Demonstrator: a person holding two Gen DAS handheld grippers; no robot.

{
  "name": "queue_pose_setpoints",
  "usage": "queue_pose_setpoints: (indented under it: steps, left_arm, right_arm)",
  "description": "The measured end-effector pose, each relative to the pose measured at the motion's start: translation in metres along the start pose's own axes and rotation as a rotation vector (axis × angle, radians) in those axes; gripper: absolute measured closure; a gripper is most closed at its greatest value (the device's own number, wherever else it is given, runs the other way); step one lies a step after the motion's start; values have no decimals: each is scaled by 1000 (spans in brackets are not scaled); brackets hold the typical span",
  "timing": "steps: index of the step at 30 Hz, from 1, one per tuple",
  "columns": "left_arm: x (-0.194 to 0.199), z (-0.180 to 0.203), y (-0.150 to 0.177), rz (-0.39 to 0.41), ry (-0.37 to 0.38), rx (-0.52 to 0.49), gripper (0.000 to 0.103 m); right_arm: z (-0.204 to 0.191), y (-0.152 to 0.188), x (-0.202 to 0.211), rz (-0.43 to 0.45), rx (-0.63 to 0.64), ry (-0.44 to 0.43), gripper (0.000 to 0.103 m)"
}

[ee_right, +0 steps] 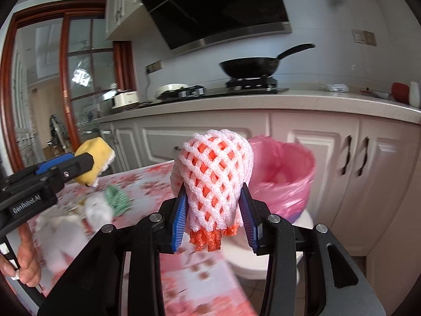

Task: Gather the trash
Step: 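Carry sponge and foam net over the bin and release both, then move both tools back over the table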

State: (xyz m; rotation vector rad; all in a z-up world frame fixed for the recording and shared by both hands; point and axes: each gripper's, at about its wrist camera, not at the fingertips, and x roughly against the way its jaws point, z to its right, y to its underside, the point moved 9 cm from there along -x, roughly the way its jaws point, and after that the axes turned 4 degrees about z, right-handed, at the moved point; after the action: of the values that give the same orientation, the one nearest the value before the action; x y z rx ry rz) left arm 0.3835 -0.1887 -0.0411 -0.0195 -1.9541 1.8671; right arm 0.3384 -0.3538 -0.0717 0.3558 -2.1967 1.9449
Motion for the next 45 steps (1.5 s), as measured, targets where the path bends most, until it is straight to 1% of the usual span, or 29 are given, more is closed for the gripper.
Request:
queue_pose_setpoints:
  steps: [2, 4, 9, 12, 17, 19, 20, 21, 22, 24, 25, 26, 27, 28, 31, 33, 34, 36, 39, 40, 43, 45]
  left_arm:
    - [-23, 14, -11, -8, 41, 1, 52]
    - [-55, 31, -23, -19, 89, 5, 51]
    - [-125, 54, -39, -59, 132, 20, 51]
    - [-163, 65, -45, -78, 147, 18, 51]
    - [-217, 79, -45, -107, 166, 35, 50]
    - [-239, 84, -43, -123, 173, 39, 48]
    - [-244, 84, -41, -126, 172, 40, 47]
    - [-253, 84, -38, -129, 173, 42, 45]
    - [-260, 84, -34, -137, 175, 44, 44]
    - [-267, 82, -26, -160, 178, 47, 41]
    - [-268, 81, -23, -164, 179, 43, 40]
    - [-265, 80, -21, -157, 184, 39, 36]
    - [-263, 80, -19, -155, 194, 38, 31]
    - [-262, 80, -18, -160, 203, 33, 28]
    - [-252, 75, -15, -163, 172, 12, 26]
    - [-236, 67, -18, -152, 158, 36, 26]
    - [-226, 60, -19, -145, 142, 40, 26]
    - [-204, 49, -19, -130, 107, 33, 20]
    - [-160, 26, -14, -101, 54, 21, 16]
    - [-143, 19, -11, -95, 39, 15, 16]
    - [-96, 0, -5, -68, 2, 19, 9]
    - [-58, -12, 1, -48, -8, 33, 6]
  right_arm:
    - [18, -8, -12, 3, 6, 28, 63]
    - [36, -16, -26, -5, 7, 48, 63]
    - [78, -36, -60, -6, -6, 86, 63]
    - [97, -44, -84, -16, -14, 97, 63]
    - [121, -44, -125, -51, -27, 102, 62]
    - [126, -41, -137, -66, -32, 82, 59]
    - [129, -38, -143, -78, -25, 77, 58]
    - [131, -35, -147, -88, -22, 74, 51]
    - [134, -33, -149, -94, -25, 77, 49]
    - [138, -29, -147, -100, -38, 79, 49]
    - [140, -27, -144, -100, -51, 76, 47]
    - [140, -26, -139, -94, -64, 66, 45]
    - [140, -25, -136, -87, -71, 55, 37]
    - [138, -25, -132, -78, -66, 51, 30]
    - [134, -31, -118, -56, -27, 96, 30]
    - [131, -35, -102, -31, -44, 95, 30]
    - [130, -37, -94, -22, -48, 95, 30]
    - [123, -39, -75, -10, -43, 101, 30]
    - [104, -38, -46, 3, -31, 90, 28]
    - [96, -38, -37, 9, -25, 84, 26]
    - [67, -36, -10, 26, -21, 63, 21]
    - [41, -29, 6, 27, -25, 33, 20]
